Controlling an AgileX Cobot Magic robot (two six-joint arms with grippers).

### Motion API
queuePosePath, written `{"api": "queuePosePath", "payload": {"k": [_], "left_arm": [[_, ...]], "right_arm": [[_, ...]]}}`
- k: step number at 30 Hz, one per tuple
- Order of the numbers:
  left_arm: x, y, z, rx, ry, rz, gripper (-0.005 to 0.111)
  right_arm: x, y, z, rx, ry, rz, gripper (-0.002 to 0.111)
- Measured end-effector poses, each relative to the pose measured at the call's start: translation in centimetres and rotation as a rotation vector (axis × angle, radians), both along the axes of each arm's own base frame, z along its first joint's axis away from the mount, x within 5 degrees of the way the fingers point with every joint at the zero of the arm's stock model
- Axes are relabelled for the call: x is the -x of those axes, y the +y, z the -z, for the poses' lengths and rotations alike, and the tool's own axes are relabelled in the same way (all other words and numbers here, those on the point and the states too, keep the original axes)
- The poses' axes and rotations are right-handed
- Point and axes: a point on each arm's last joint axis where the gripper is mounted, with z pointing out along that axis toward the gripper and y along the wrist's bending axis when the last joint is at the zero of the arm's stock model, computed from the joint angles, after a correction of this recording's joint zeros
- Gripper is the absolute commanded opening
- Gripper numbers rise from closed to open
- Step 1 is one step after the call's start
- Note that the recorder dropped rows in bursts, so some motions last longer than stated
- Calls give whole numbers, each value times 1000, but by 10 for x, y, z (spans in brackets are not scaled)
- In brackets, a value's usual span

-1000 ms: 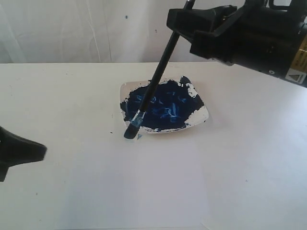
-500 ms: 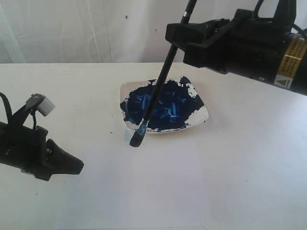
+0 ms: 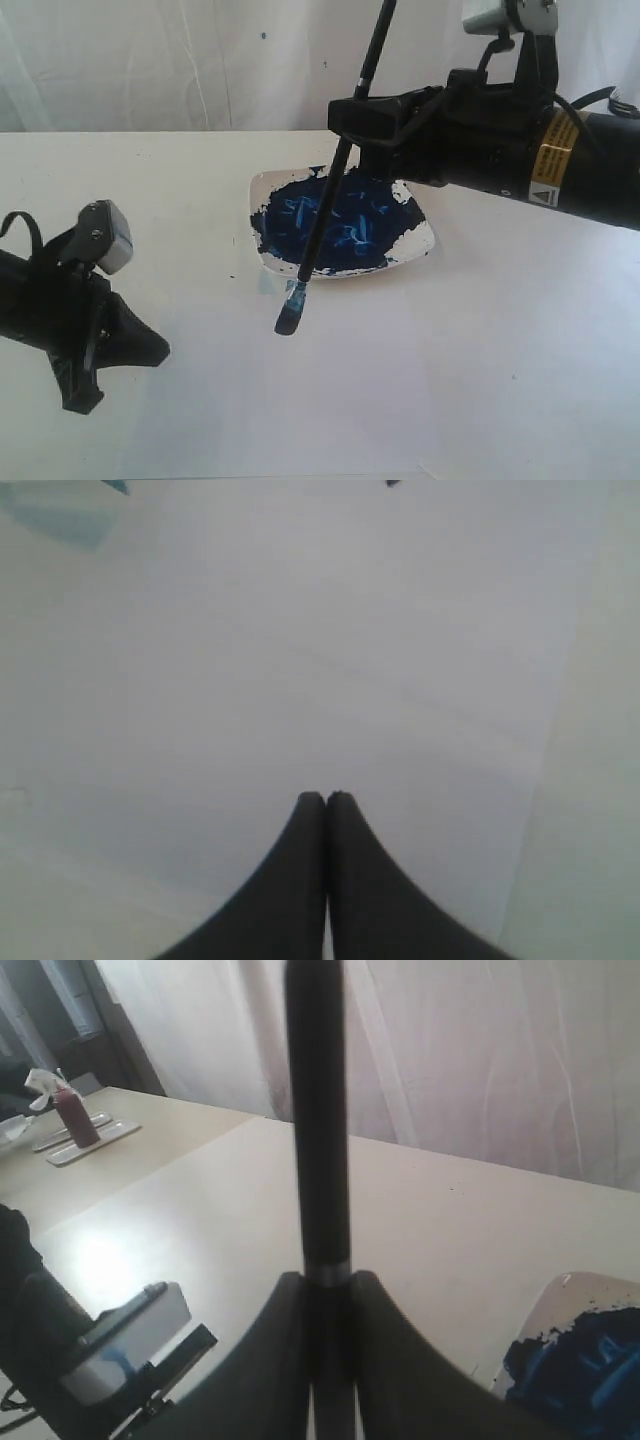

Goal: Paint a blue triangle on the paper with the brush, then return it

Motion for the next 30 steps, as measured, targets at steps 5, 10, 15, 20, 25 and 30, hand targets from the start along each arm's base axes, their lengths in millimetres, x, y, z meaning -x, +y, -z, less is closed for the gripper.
{"api": "queuePosePath", "payload": {"k": [5,10,15,20,25,30], "left_arm": [[10,-17,2,-226,53,119,0],[14,-25,4,-302,35,140,0],[11,-27,4,-311,-3,119,0],[6,-27,15,-329,-15,87,0],[6,-27,26,-343,23,90,0],[5,-27,29,-346,31,89,0]], "right_arm": [[0,2,1,-8,-13,-28,0],[1,2,1,-11,-15,-31,0],[0,3,3,-8,-8,-33,0],[-1,4,5,-5,-2,-33,0],[-1,4,5,-5,-2,-33,0],[-1,4,5,-5,-2,-33,0]]}}
